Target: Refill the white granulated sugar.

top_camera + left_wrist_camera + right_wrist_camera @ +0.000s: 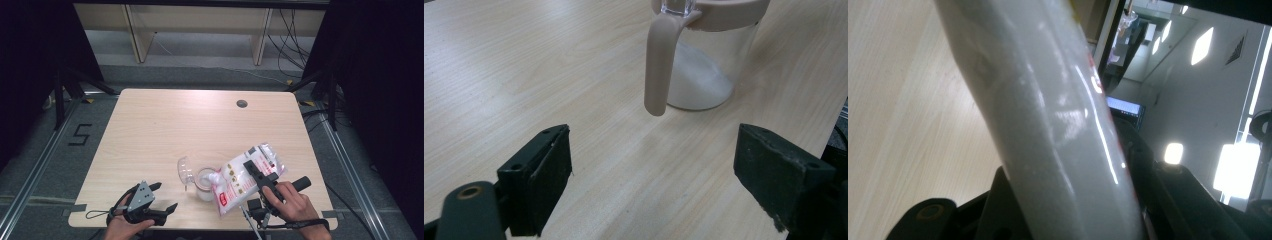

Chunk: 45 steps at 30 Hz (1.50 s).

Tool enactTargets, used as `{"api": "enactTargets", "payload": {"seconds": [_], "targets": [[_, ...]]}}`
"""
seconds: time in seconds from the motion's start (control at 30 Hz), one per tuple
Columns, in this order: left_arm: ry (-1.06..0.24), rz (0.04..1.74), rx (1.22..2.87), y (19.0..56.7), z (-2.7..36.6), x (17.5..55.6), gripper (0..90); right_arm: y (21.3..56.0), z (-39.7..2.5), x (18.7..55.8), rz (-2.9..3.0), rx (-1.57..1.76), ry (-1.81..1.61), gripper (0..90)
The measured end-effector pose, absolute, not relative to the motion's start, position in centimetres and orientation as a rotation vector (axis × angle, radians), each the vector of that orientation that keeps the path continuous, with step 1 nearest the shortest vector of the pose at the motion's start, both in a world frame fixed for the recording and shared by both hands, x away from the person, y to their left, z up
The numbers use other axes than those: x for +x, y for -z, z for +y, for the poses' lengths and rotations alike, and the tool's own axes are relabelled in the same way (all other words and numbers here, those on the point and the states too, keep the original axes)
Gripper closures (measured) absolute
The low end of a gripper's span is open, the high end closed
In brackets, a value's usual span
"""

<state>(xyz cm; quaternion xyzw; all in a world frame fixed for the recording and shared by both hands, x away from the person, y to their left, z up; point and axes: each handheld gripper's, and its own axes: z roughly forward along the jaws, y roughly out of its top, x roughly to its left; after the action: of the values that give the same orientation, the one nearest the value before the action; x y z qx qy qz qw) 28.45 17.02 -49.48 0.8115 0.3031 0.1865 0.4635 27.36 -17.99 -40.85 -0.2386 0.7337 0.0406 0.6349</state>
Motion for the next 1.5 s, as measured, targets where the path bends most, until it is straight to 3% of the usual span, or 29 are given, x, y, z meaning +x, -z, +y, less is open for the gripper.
{"api": "enactTargets", "payload": {"seconds": [1.5], "targets": [[-0.455,0.764,1.984,49.5,17.0,28.4,15.3,40.7,-18.4,27.6,1.683,-0.552,-0.101,68.4]]}}
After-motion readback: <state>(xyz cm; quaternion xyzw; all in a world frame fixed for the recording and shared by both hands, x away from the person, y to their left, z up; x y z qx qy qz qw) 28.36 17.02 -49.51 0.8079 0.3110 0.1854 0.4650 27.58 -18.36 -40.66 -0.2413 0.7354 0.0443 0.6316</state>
